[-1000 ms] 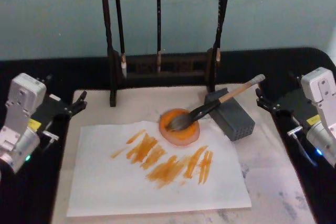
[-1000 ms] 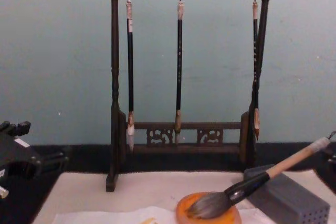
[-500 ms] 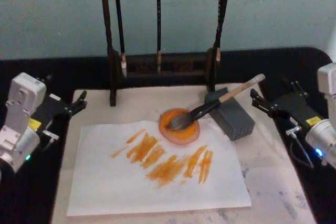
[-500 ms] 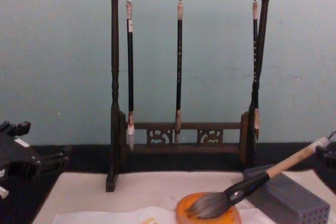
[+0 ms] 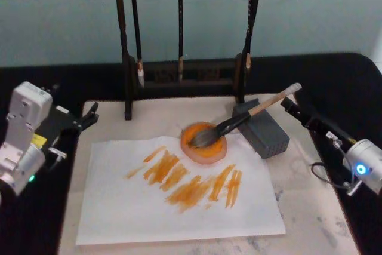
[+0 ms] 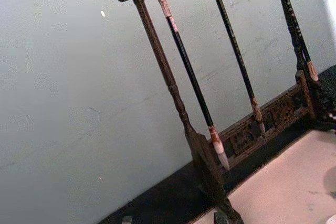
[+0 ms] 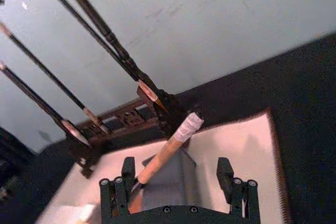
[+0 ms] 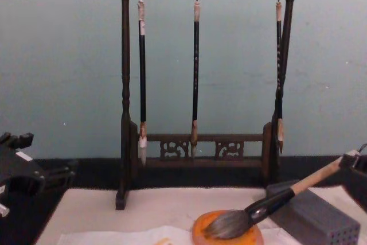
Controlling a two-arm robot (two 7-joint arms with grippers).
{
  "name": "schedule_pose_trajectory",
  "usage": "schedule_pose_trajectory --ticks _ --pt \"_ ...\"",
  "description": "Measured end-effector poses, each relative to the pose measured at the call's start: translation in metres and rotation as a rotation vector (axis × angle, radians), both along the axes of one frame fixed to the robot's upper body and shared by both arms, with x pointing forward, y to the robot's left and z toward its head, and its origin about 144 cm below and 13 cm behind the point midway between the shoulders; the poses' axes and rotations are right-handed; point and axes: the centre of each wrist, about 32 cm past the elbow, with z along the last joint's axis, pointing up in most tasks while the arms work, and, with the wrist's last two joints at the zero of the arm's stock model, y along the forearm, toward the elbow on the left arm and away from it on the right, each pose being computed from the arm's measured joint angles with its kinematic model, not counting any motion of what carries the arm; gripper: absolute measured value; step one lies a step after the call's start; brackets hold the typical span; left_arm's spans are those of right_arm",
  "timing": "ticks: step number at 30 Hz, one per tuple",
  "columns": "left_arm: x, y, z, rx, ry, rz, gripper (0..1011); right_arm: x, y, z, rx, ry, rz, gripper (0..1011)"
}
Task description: Pick up the brush from the inkstone, write on the paper, then place the brush back to its original position.
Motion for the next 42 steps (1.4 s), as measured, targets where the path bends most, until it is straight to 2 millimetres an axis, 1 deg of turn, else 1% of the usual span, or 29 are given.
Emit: schedule_pose_trajectory --ticks 7,16,26,42 --pt "0.000 0.000 0.000 0.000 0.000 0.000 1001 0.005 0.007 -0.008 0.155 0.046 -0.014 1000" --pt "0.000 0.000 0.000 0.000 0.000 0.000 1001 0.016 0.020 -0.015 0.293 0.063 -0.052 1000" --pt "0.000 0.000 0.000 0.000 0.000 0.000 1001 0.028 0.029 -0.021 0.342 0.090 -0.060 1000" --pt "0.000 0.000 0.000 0.000 0.000 0.000 1001 0.035 0.040 -0.027 0.368 0.110 -0.049 1000"
